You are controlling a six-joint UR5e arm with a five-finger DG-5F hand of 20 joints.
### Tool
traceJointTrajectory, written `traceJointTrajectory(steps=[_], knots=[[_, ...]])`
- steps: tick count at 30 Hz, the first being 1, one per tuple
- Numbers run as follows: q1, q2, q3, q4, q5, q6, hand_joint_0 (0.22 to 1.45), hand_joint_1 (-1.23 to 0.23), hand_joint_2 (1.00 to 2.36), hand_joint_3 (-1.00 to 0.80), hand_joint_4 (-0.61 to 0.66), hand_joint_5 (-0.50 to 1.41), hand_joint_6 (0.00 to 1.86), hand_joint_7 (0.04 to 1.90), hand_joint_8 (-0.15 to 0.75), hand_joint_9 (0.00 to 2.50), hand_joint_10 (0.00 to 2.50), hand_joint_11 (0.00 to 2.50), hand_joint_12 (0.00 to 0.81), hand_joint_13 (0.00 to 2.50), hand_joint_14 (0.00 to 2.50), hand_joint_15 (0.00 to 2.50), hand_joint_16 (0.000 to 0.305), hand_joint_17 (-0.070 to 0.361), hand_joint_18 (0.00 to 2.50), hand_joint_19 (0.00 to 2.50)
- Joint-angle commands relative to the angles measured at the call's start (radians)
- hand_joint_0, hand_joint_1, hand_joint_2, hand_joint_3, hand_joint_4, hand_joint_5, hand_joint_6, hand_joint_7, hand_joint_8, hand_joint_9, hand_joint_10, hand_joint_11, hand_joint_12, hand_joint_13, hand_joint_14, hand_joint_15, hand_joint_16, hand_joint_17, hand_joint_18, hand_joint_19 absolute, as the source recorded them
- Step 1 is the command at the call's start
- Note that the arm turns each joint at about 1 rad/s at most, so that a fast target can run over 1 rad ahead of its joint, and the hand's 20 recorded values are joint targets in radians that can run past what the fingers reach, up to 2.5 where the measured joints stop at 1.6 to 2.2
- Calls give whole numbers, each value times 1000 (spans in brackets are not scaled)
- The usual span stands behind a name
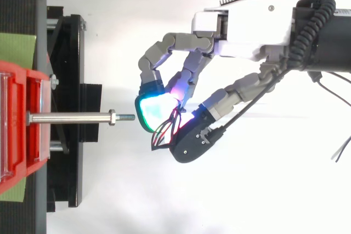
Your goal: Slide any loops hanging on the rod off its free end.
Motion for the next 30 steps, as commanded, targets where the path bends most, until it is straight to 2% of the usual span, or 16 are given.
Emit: traceJointTrajectory(steps=[1, 3, 7, 30], knots=[[0, 0, 1, -3, 0, 0, 631, -722, 1000, -500, 104, -161, 893, 1176, 285, 1072, 17, 500, 320, 876, 11, 255, 41, 91, 870, 482], [0, -2, 0, -3, 0, 1, 607, -641, 1000, -500, 107, -154, 886, 1177, 295, 1091, 16, 496, 321, 889, 10, 265, 41, 92, 876, 501], [0, 0, 0, -3, 0, 0, 601, -592, 1000, -500, 109, -147, 878, 1200, 291, 1110, 16, 495, 324, 895, 10, 267, 41, 93, 881, 508], [1, 0, 0, -3, 1, 1, 516, -567, 1000, -500, 152, -142, 831, 1087, 309, 1124, 14, 487, 348, 906, 9, 266, 47, 106, 904, 515]])
